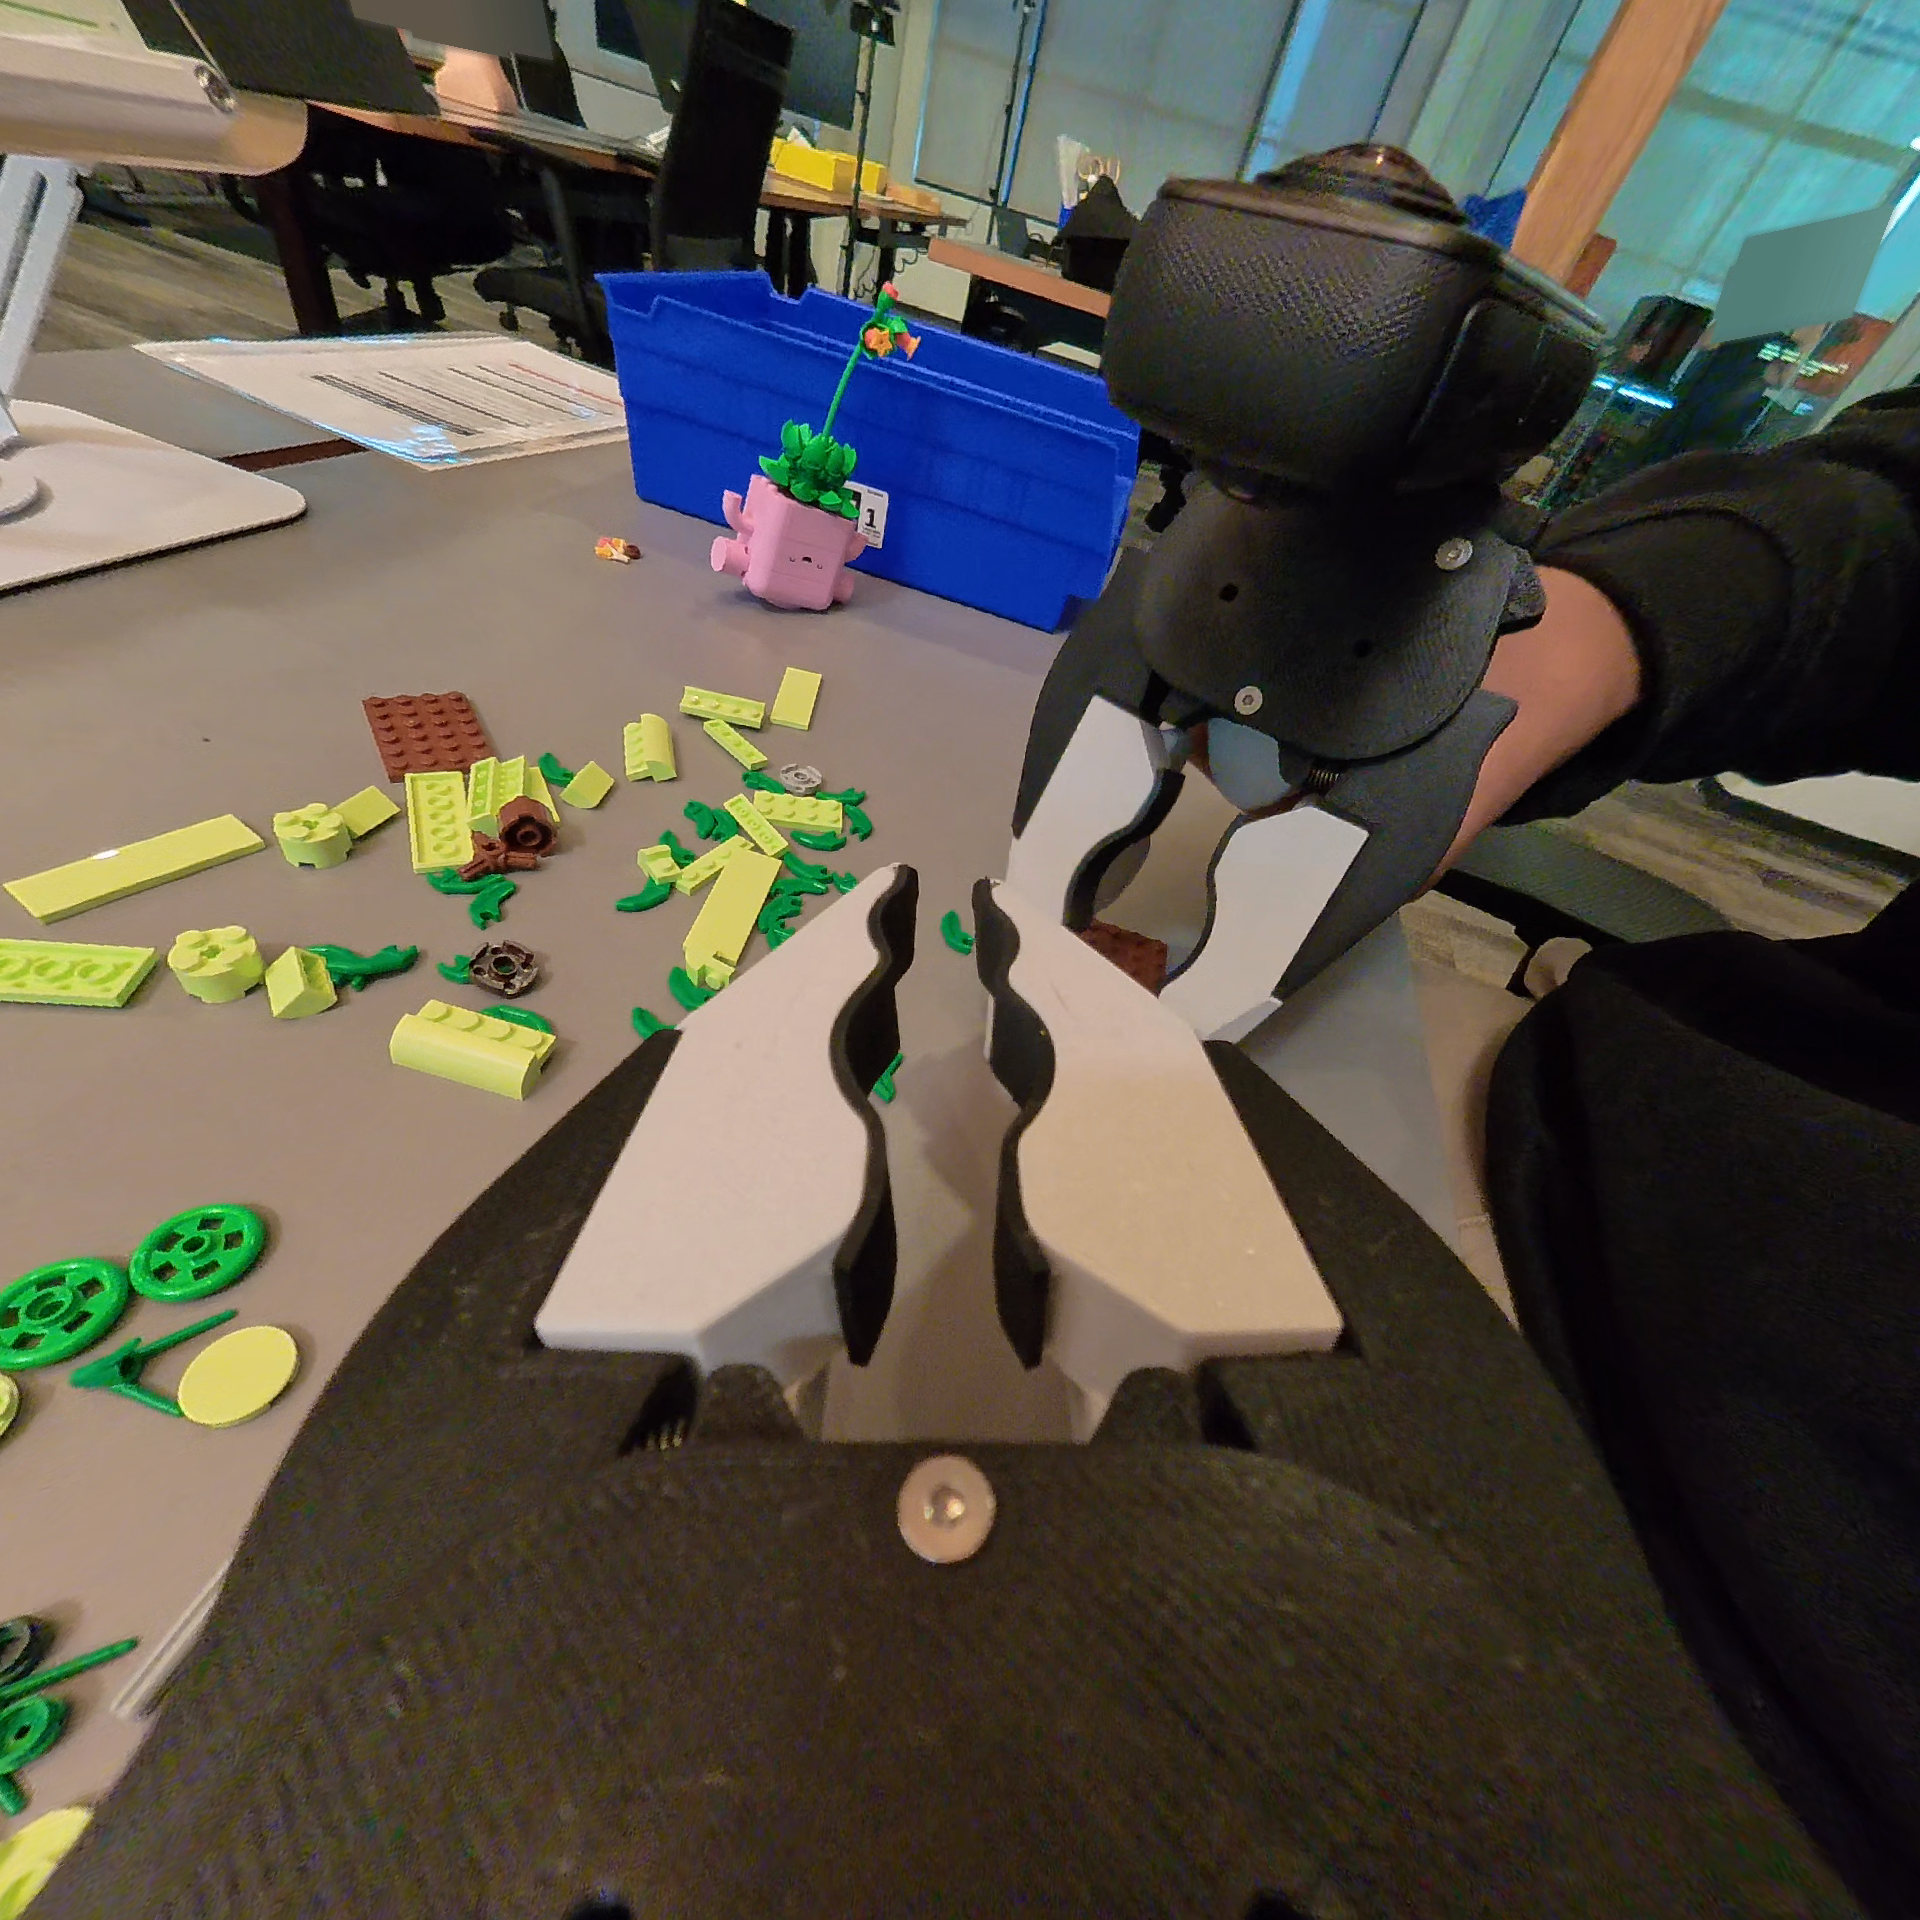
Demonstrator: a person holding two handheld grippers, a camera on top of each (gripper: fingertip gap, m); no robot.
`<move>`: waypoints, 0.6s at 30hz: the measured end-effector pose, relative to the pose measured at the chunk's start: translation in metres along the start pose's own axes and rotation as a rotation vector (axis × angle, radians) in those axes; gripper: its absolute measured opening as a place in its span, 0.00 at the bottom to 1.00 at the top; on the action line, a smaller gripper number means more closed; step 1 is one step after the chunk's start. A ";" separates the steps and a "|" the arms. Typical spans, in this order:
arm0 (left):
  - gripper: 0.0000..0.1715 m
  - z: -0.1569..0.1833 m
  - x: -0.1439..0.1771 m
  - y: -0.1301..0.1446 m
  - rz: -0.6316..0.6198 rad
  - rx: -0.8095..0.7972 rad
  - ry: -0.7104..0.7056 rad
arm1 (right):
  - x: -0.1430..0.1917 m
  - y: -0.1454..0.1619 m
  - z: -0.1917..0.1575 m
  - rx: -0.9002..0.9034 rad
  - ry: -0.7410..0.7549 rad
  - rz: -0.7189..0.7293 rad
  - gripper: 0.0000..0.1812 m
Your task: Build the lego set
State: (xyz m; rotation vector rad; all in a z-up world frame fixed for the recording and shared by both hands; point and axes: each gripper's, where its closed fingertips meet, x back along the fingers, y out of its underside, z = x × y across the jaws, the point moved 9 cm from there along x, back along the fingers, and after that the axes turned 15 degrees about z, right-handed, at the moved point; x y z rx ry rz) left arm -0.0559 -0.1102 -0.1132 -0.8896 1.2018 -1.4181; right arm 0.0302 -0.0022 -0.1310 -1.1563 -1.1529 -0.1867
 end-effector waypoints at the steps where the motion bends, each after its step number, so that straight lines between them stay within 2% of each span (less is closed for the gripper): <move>1: 0.04 0.000 0.000 0.000 0.000 -0.001 -0.001 | 0.000 0.000 0.000 0.004 -0.005 -0.001 0.15; 5: 0.04 0.000 0.000 0.000 -0.003 -0.002 -0.001 | -0.002 -0.001 -0.003 0.068 -0.021 -0.010 0.10; 9: 0.04 0.000 -0.001 0.000 -0.004 -0.003 0.002 | -0.002 -0.001 -0.008 0.130 -0.018 -0.004 0.12; 18: 0.04 0.000 -0.001 0.000 -0.004 -0.002 0.005 | 0.004 0.005 -0.010 0.056 -0.027 -0.016 0.16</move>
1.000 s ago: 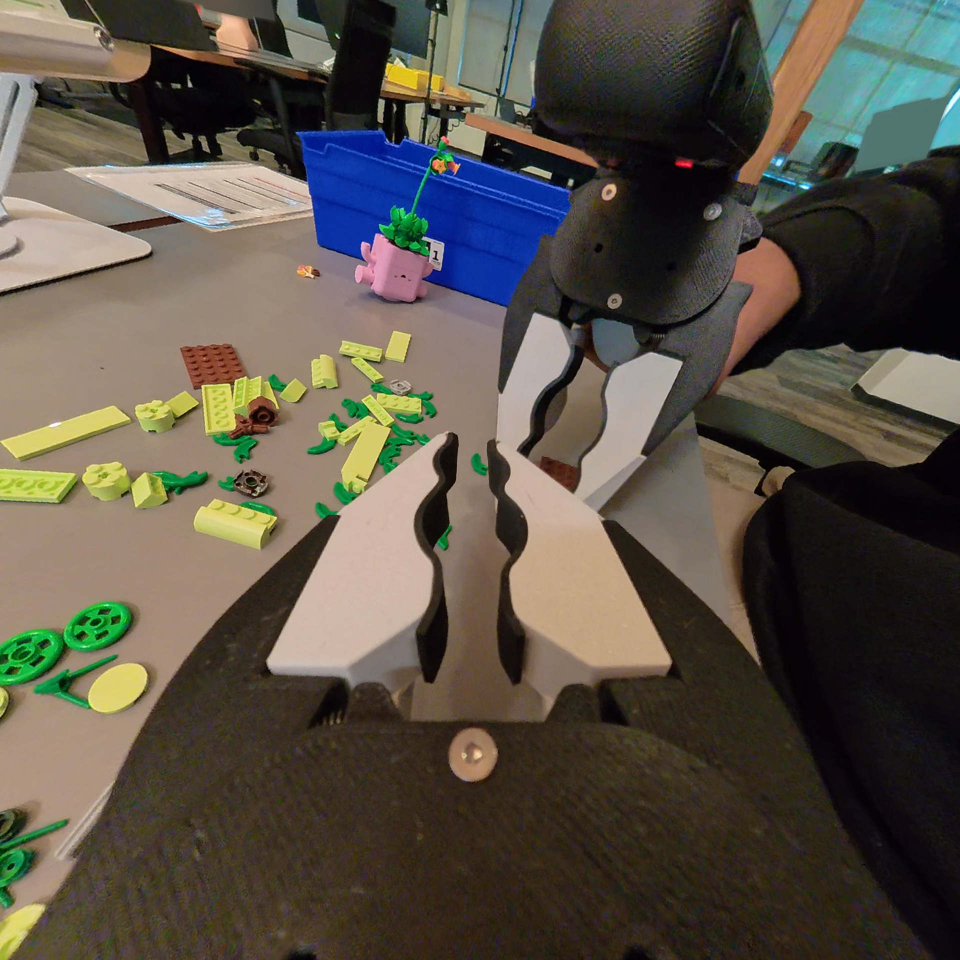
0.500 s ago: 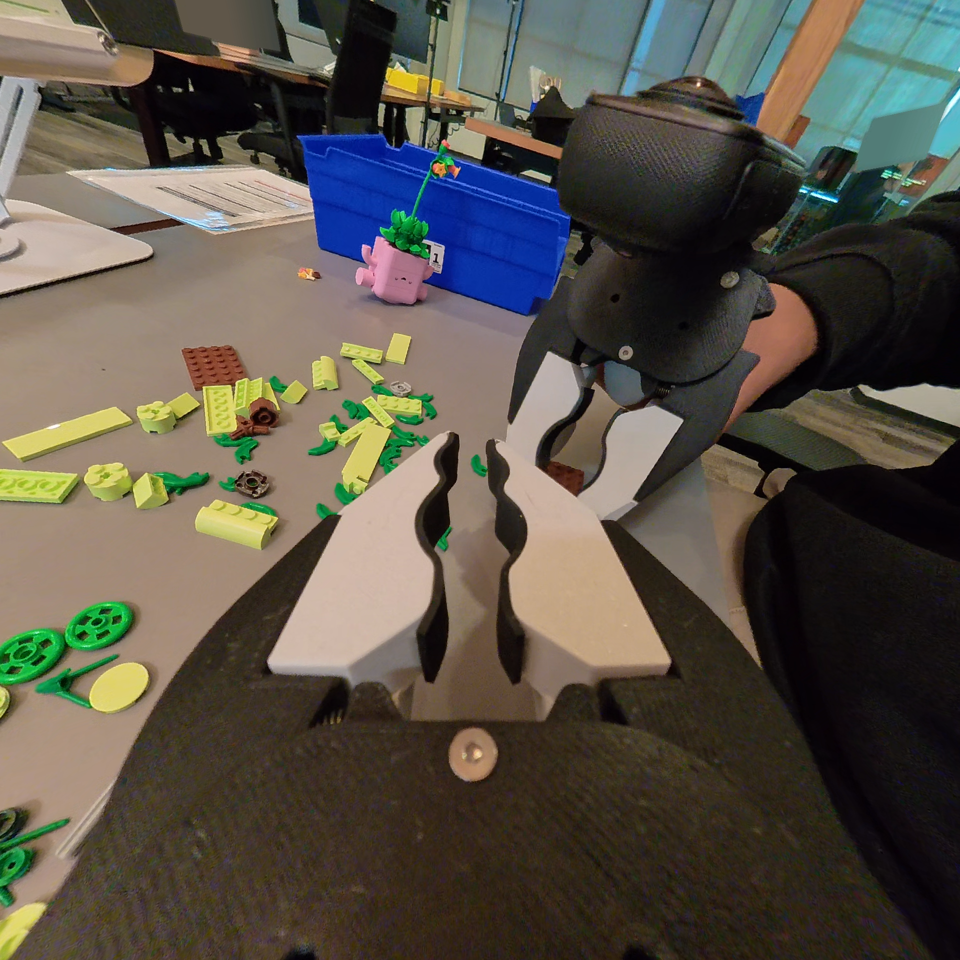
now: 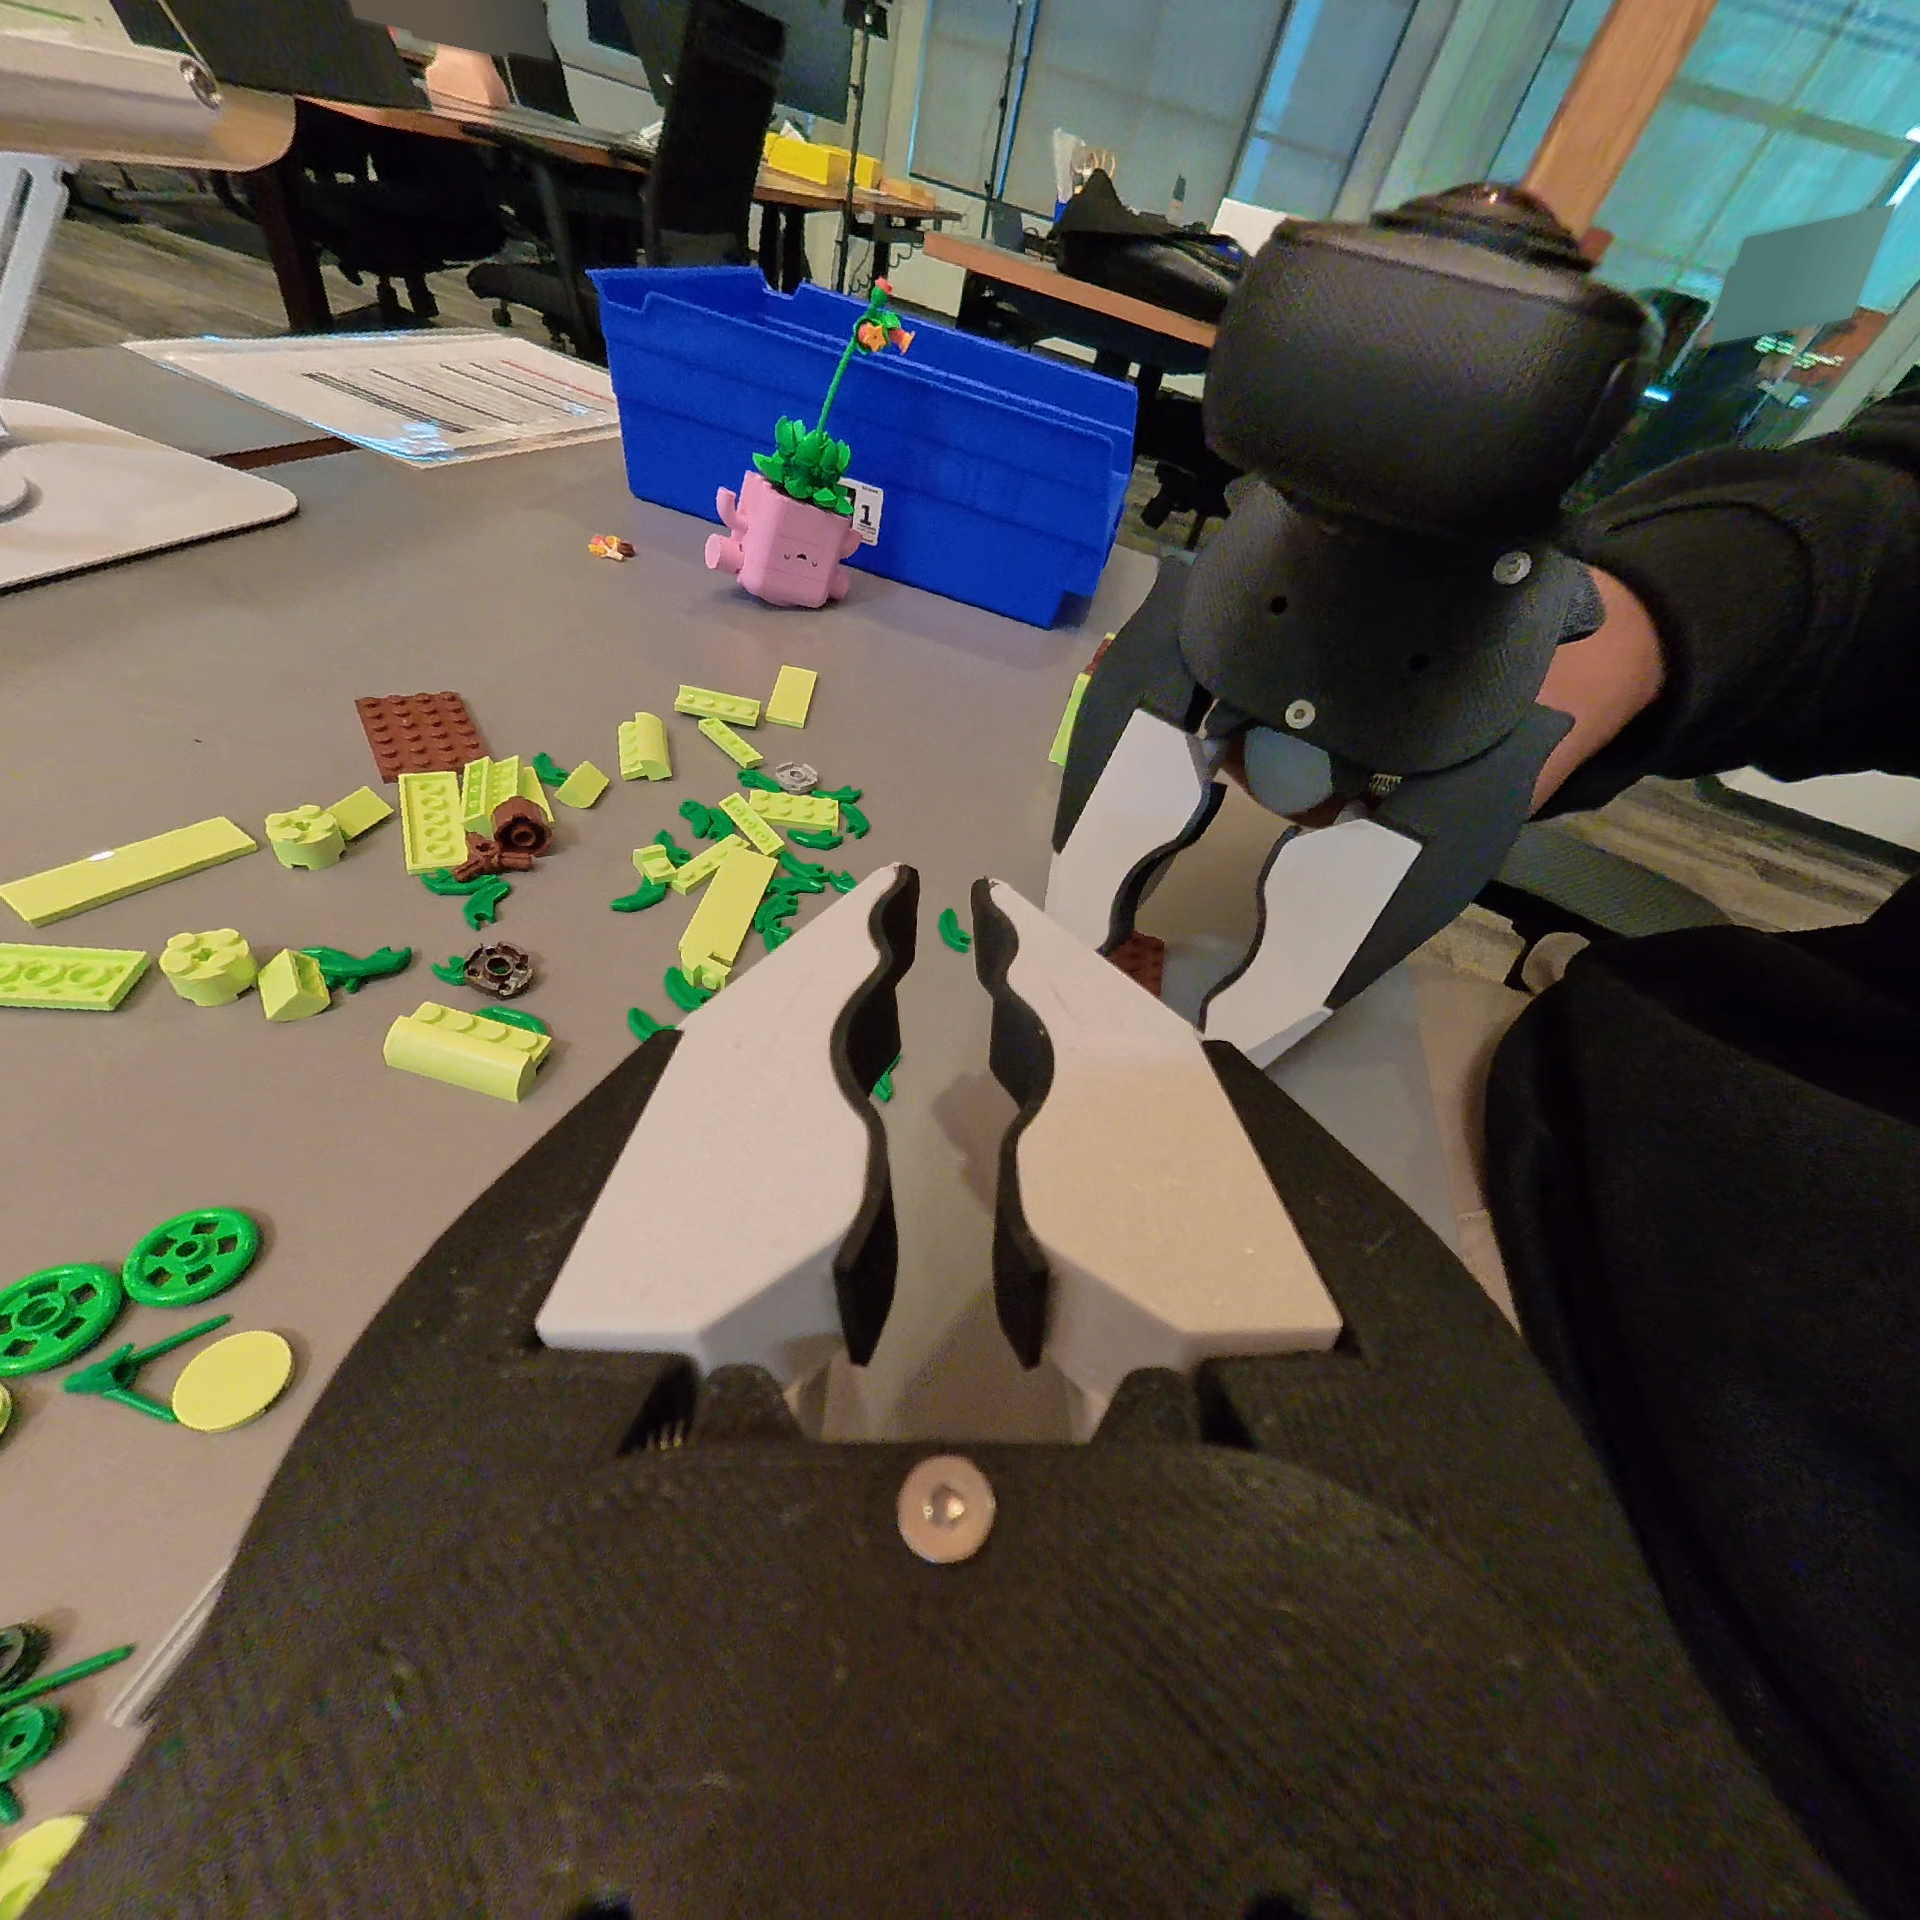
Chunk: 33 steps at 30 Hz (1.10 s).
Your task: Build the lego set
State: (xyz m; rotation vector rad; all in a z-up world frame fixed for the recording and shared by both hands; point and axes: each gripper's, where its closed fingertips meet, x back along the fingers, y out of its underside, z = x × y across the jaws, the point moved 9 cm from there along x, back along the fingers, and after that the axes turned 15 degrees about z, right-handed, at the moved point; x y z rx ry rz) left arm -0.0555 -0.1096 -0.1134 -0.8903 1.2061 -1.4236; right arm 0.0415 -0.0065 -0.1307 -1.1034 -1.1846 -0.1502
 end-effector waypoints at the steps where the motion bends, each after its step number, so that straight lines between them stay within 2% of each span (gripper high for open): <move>1: 0.04 0.000 0.000 0.000 -0.001 0.000 0.000 | -0.001 -0.001 0.000 -0.008 -0.014 0.012 0.16; 8: 0.04 0.000 0.000 0.000 -0.001 -0.004 -0.001 | -0.008 -0.008 -0.008 0.040 -0.079 0.030 0.16; 13: 0.04 0.000 0.000 0.000 0.001 -0.001 0.001 | -0.005 -0.006 -0.009 0.106 -0.022 0.013 0.15; 19: 0.04 0.000 0.000 0.000 0.000 -0.001 0.000 | -0.006 -0.009 -0.005 0.004 -0.013 0.008 0.13; 23: 0.04 0.000 0.000 0.000 0.000 0.000 0.000 | -0.008 -0.008 -0.005 0.020 0.003 0.004 0.09; 28: 0.04 0.000 0.000 0.000 0.001 -0.001 0.000 | -0.007 -0.007 -0.010 0.107 -0.026 -0.006 0.08; 33: 0.04 0.000 0.000 0.000 0.002 -0.002 0.000 | 0.002 0.006 -0.022 0.361 -0.180 0.000 0.07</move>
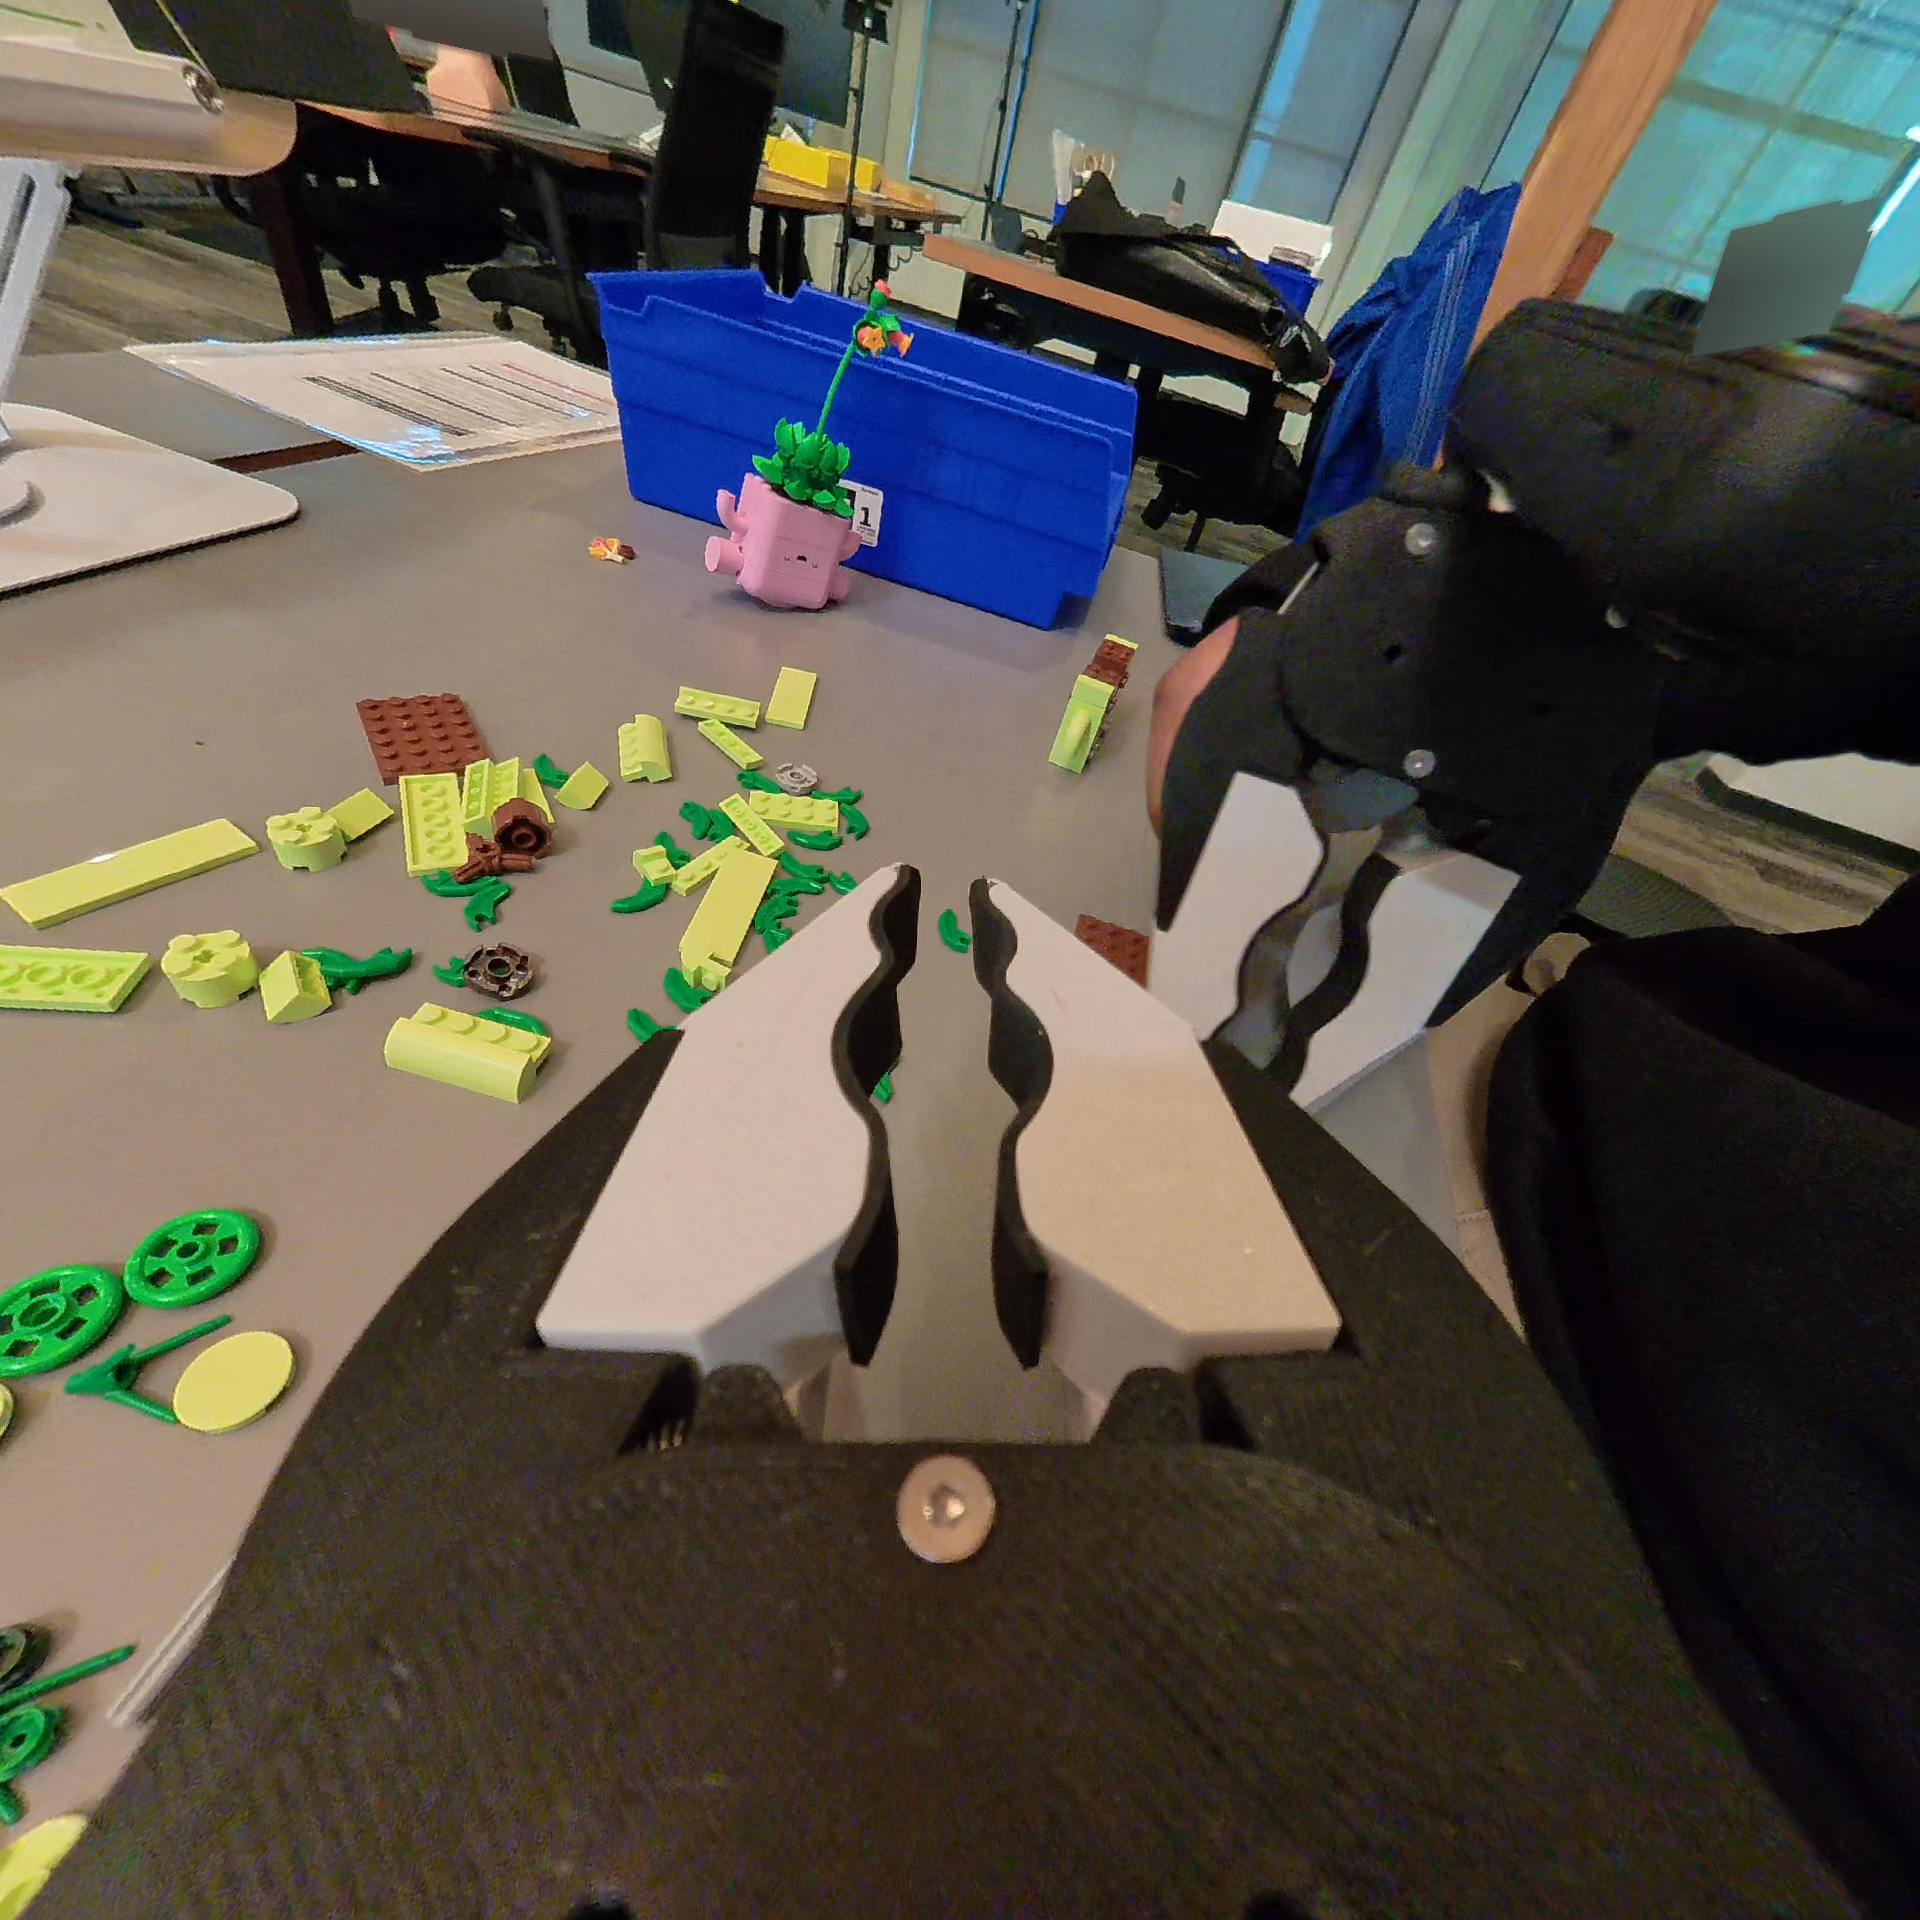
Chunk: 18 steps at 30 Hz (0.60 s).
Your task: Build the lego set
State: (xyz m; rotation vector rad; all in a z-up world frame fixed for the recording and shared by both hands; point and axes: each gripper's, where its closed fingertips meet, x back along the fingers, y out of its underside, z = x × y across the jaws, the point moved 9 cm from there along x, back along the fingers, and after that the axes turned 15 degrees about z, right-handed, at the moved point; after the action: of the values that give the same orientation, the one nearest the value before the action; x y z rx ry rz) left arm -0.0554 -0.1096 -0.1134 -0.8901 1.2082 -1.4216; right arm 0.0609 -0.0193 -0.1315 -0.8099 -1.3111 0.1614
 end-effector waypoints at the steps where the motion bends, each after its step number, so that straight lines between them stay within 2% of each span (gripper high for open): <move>1: 0.04 0.000 0.000 0.000 0.000 0.000 0.000 | 0.002 0.003 -0.004 0.059 -0.030 0.009 0.07; 4: 0.04 0.000 0.000 0.000 -0.002 0.002 -0.001 | 0.007 0.009 -0.012 0.150 -0.097 0.028 0.08; 7: 0.04 0.000 0.000 0.000 -0.002 0.001 -0.003 | 0.011 0.008 -0.012 0.106 -0.095 0.037 0.17; 10: 0.04 0.000 0.000 0.000 -0.004 0.003 -0.002 | 0.015 0.003 -0.014 0.057 -0.079 0.090 0.15; 12: 0.04 -0.001 0.000 0.000 -0.003 0.004 -0.001 | 0.016 0.001 -0.017 0.030 -0.033 0.115 0.11; 18: 0.04 -0.001 0.000 0.000 -0.001 0.006 0.000 | 0.013 0.006 -0.026 -0.066 0.105 0.072 0.13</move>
State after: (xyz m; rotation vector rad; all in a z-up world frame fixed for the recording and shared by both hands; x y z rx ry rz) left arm -0.0560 -0.1095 -0.1137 -0.8860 1.2032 -1.4254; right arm 0.0898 -0.0187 -0.1256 -0.9107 -1.1944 0.1310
